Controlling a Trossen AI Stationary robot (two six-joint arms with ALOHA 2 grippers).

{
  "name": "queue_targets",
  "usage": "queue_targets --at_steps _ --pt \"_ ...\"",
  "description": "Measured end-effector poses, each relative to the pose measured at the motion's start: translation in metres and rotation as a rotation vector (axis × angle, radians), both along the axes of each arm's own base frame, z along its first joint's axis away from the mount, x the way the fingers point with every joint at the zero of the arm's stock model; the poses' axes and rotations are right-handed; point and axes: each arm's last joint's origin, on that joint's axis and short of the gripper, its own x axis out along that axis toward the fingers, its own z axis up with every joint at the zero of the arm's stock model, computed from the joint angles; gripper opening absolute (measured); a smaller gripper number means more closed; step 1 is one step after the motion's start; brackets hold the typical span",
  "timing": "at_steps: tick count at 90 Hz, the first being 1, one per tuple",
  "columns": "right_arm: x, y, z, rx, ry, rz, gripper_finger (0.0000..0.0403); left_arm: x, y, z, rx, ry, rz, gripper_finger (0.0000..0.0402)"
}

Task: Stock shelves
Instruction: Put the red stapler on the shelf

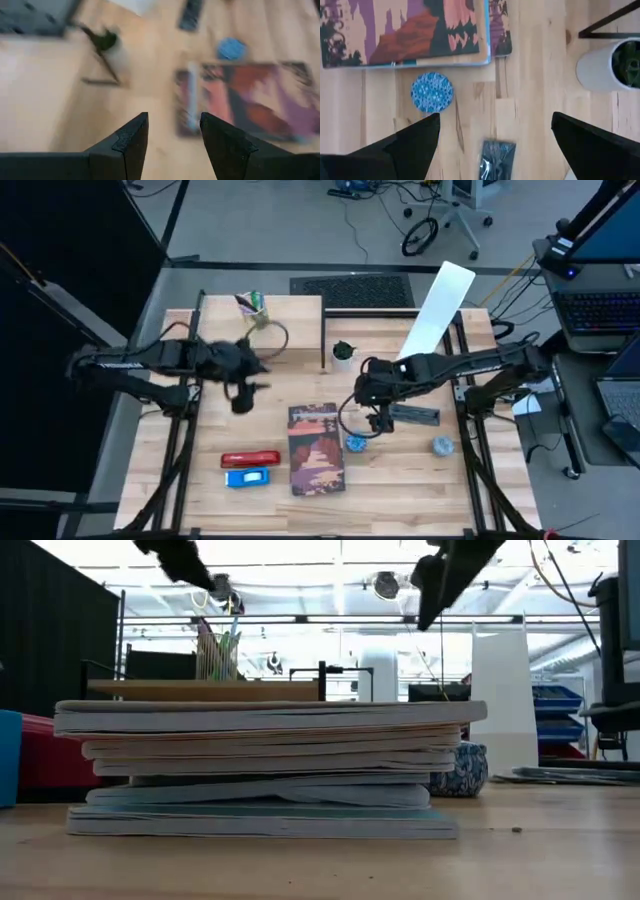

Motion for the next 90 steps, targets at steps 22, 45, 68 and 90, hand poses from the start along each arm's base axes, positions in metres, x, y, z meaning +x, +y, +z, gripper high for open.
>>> queue_targets --at_steps 22,45,68,90 --pt "-0.022 -0.004 -0.024 0.005 -0.013 -0.011 0.0363 -0.002 -0.052 -0.017 -0.180 0.171 -0.051 0.0168" --pt "-0.030 -0.005 -0.049 0.035 -0.047 -0.068 0.0363 -0.003 -0.101 -0.044 -0.255 0.394 -0.048 0.0168" --pt "-0.025 -0.004 -0.050 0.041 -0.095 -0.059 0.0363 0.008 -0.111 -0.064 -0.257 0.515 -0.003 0.0172" --pt "-0.025 -0.004 -0.050 0.050 -0.097 -0.078 0.0363 0.010 -0.113 -0.076 -0.257 0.626 0.029 0.0234"
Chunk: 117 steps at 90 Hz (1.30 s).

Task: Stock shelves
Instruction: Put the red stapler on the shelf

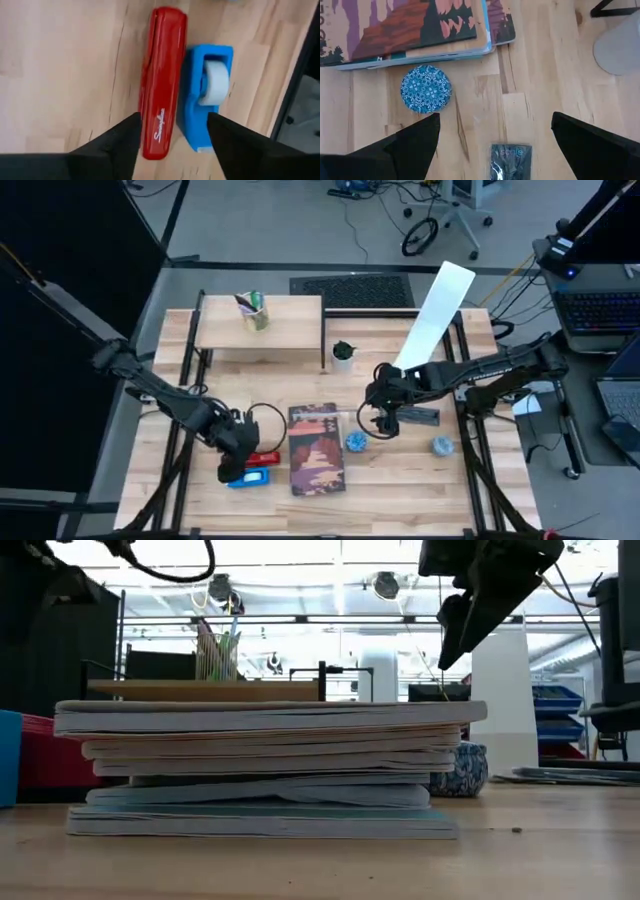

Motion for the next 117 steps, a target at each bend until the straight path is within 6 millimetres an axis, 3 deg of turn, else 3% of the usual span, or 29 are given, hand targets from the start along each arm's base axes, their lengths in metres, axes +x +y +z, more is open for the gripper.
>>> queue_targets --at_steps 18,48,72,89,97,109,117 --pt "0.002 0.000 0.001 0.003 -0.019 0.000 0.0363 -0.005 -0.004 -0.014 0.040 0.077 -0.008 0.0270" --pt "0.003 0.000 0.001 0.004 -0.032 0.000 0.0363 -0.020 -0.008 -0.048 0.056 0.116 -0.029 0.0272" --pt "0.003 0.000 0.001 0.003 -0.035 0.003 0.0363 -0.021 -0.007 -0.071 0.027 0.053 -0.022 0.0268" --pt "0.003 0.000 0.001 0.003 -0.034 0.002 0.0363 -0.026 -0.005 -0.093 0.001 0.104 0.005 0.0233" --pt "0.003 0.000 0.001 0.003 -0.034 0.002 0.0363 -0.024 -0.005 -0.095 -0.004 0.115 0.025 0.0199" --pt "0.003 0.000 0.001 0.002 -0.034 0.002 0.0363 -0.022 -0.005 -0.093 -0.013 0.108 0.053 0.0114" --pt "0.003 0.000 0.001 0.002 -0.034 0.002 0.0363 -0.022 -0.005 -0.093 -0.017 0.115 0.081 0.0109"
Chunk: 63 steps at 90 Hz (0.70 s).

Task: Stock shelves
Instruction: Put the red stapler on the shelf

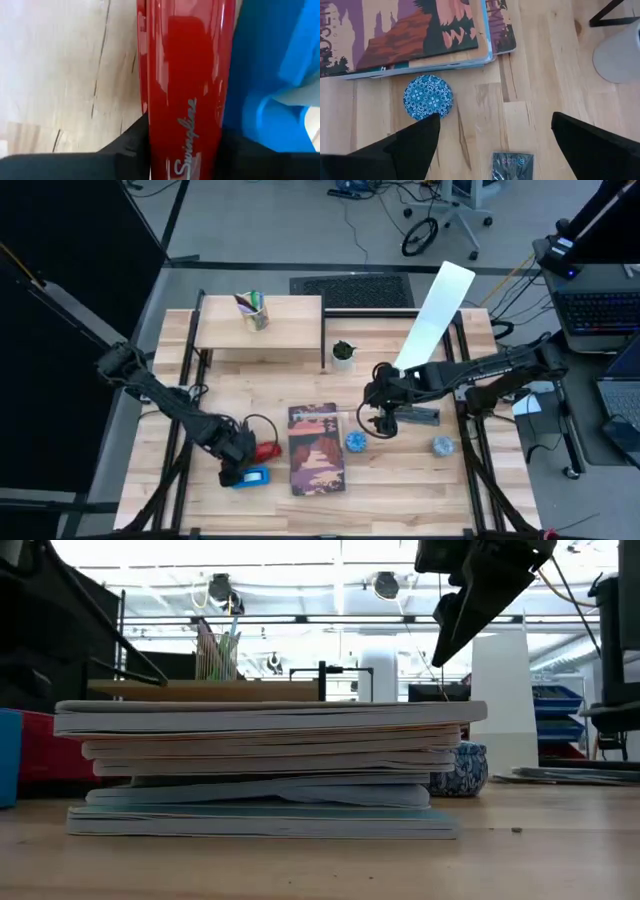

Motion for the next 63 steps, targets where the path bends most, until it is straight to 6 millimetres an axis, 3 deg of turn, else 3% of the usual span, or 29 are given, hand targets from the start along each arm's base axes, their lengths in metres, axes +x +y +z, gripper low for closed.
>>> queue_targets --at_steps 28,63 --pt "0.000 0.000 0.000 -0.008 0.002 0.014 0.0363 -0.004 0.004 0.024 -0.008 -0.005 0.205 0.0109" --pt "0.001 -0.002 0.000 -0.032 -0.007 0.049 0.0363 -0.029 0.035 0.101 0.127 -0.066 0.554 0.0109"
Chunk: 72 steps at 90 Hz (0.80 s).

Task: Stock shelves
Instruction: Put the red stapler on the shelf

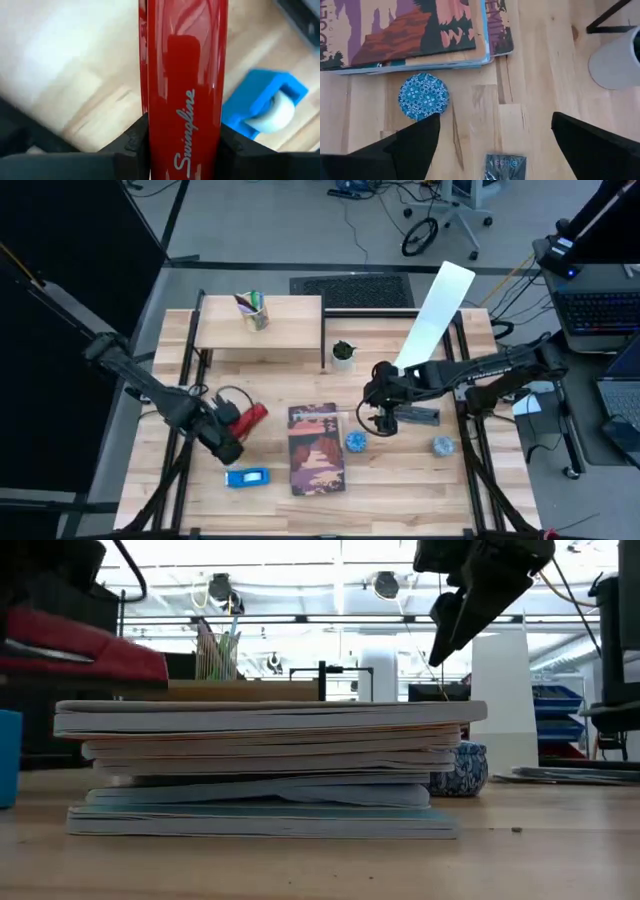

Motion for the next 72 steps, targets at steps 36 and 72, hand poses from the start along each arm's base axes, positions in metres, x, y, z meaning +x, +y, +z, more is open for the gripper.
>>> queue_targets --at_steps 36,72 --pt "0.002 -0.007 0.000 -0.014 -0.008 -0.001 0.0363 -0.023 0.050 0.056 0.095 -0.052 0.427 0.0109" --pt "0.004 -0.017 0.002 -0.038 -0.031 0.004 0.0363 -0.017 0.105 0.061 0.215 -0.029 0.602 0.0109"
